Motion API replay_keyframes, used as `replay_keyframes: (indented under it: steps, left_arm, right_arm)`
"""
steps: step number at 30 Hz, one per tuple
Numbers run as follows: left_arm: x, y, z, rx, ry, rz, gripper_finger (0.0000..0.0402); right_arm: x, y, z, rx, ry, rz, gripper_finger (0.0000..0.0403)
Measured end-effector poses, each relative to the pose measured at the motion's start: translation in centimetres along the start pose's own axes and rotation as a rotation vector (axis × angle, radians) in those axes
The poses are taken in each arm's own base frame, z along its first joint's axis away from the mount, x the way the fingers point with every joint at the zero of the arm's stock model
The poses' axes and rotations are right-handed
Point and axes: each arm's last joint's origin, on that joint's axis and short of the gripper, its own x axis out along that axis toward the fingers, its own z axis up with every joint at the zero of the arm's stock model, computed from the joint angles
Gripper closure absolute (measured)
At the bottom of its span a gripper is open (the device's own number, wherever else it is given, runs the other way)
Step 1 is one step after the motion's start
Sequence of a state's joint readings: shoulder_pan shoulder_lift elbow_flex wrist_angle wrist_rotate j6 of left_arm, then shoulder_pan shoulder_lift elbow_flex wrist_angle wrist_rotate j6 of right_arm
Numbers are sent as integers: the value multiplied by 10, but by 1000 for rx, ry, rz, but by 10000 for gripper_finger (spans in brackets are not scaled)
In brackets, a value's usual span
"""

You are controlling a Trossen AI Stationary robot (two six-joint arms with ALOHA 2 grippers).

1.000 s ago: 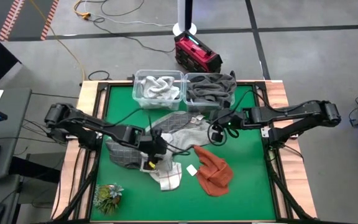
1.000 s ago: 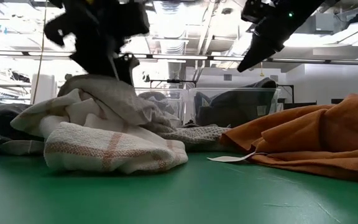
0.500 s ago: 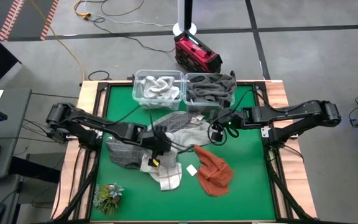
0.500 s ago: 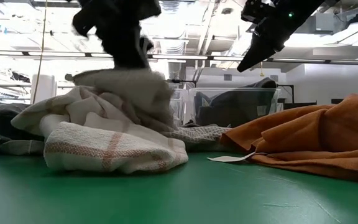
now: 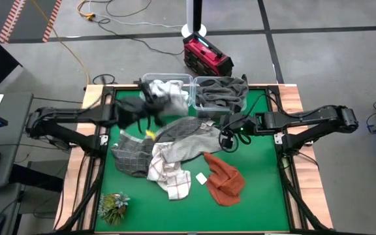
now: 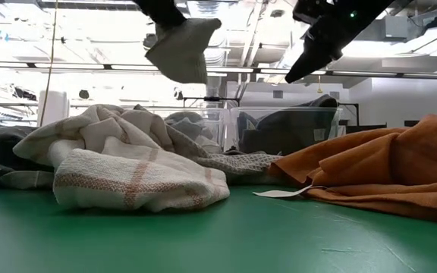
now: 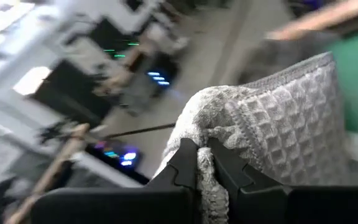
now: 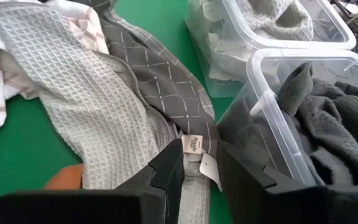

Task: Sort towels by color in basket
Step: Put the gray towel into the left transparent bin

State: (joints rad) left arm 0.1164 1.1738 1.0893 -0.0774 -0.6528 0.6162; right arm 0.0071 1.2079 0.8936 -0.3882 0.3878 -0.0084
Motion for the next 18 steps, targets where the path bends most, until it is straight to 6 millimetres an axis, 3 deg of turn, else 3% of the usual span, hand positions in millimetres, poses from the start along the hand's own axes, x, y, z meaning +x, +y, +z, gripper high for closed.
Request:
replay_keyframes:
  steps: [4, 9, 14, 18]
  left_arm:
    - [22, 37, -18, -50, -5, 75, 388]
    - [67, 59, -66, -180, 115, 20, 388]
    - [117, 47, -127, -300, 331, -128, 388]
    - [143, 24, -155, -273, 437, -228, 389]
  right_arm:
    - [0, 0, 1, -6, -6, 0, 276]
    - [0, 0, 1, -13, -8, 0, 276]
    - [0, 0, 1, -18, -8, 0, 276]
    - [0, 0, 1, -19, -8, 0, 276]
